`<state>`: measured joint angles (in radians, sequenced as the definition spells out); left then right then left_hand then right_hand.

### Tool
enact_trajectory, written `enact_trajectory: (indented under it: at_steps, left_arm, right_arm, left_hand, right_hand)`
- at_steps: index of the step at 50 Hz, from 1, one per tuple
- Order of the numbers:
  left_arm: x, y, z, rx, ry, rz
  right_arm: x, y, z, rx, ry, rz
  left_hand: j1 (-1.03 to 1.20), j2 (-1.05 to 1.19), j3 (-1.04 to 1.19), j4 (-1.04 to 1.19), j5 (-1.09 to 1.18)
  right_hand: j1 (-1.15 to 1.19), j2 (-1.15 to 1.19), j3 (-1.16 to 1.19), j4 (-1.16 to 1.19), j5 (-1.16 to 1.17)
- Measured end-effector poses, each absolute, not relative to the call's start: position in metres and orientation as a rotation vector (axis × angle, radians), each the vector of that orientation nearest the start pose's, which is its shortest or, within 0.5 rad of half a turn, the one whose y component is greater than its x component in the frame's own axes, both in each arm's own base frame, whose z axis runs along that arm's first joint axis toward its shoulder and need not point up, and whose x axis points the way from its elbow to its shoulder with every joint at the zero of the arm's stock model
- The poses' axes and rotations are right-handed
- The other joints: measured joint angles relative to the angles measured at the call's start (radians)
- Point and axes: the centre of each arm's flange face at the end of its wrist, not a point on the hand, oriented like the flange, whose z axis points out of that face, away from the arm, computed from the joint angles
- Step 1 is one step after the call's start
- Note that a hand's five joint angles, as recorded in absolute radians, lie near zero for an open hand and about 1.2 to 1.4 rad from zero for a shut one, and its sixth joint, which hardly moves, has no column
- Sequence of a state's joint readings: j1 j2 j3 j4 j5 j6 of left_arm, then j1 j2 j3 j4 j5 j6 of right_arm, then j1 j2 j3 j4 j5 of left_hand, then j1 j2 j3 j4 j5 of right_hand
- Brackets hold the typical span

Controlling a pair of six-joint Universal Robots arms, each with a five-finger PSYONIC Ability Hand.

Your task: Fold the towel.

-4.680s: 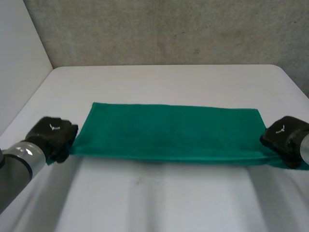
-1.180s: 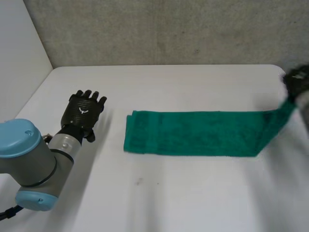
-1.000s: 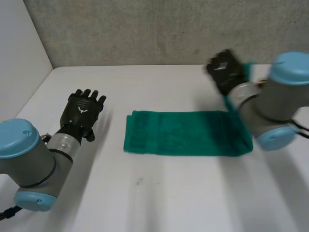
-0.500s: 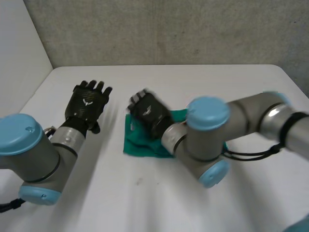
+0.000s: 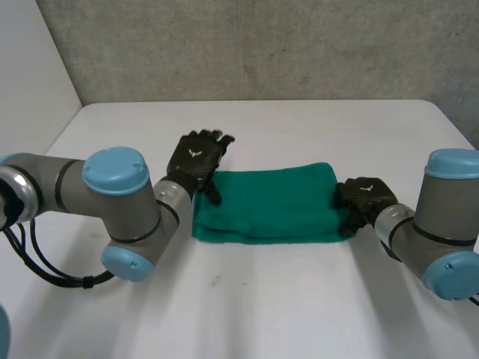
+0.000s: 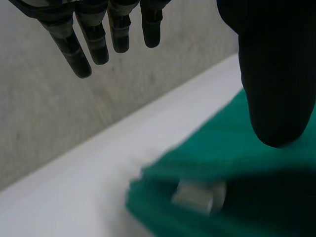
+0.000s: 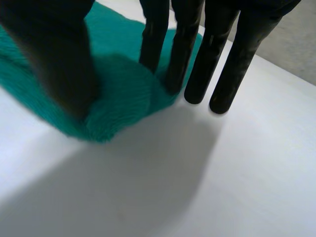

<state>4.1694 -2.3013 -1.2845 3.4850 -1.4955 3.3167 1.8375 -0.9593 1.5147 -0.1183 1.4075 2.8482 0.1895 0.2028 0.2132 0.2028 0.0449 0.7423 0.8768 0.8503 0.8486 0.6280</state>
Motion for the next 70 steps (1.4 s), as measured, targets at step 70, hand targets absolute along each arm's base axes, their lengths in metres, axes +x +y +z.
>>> enact_trajectory:
  at_steps: [70]
  left_arm:
    - [-0.334,-0.265,0.112,0.900,2.661,-1.794]
  right_arm:
    - [0.342,-0.303,0.134,-0.831,2.233,-1.393]
  left_hand:
    - [0.001,0.000,0.000,0.000,0.000]
  right_hand:
    - [-0.543,-0.656,-0.640,-0.617,-0.573]
